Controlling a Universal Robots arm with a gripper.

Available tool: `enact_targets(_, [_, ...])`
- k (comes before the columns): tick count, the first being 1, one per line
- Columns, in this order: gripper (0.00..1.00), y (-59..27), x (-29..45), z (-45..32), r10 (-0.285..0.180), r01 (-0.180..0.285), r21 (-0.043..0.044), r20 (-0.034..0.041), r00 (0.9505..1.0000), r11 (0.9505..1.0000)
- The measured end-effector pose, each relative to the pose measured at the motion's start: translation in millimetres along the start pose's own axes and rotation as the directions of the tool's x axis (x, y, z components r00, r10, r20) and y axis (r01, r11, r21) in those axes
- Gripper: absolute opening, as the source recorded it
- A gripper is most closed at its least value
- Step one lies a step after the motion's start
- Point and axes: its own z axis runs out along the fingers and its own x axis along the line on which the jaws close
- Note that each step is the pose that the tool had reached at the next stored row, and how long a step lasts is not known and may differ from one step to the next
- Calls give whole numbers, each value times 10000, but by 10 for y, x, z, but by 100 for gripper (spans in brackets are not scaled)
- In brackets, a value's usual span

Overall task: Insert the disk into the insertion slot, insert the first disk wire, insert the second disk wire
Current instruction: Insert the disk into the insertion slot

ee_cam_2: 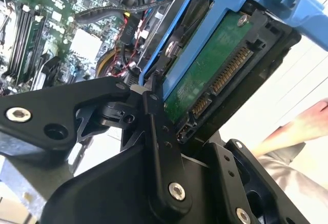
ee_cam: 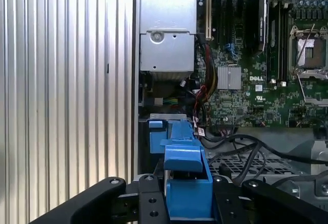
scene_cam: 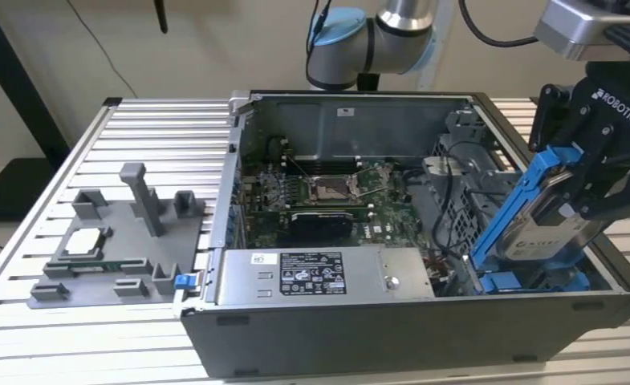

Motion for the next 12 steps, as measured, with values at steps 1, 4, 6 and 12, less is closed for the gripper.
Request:
enact_targets(1, [0,0,0,5,-1,1,0,10,10000,10000])
enact_targets(4, [0,-6,-1,22,-3,3,-1,32,10000,10000])
enact_targets(6, [0,-14,-1,32,-3,3,-1,39,10000,10000])
enact_targets(12, [0,-27,-3,83,-3,3,0,45,10000,10000])
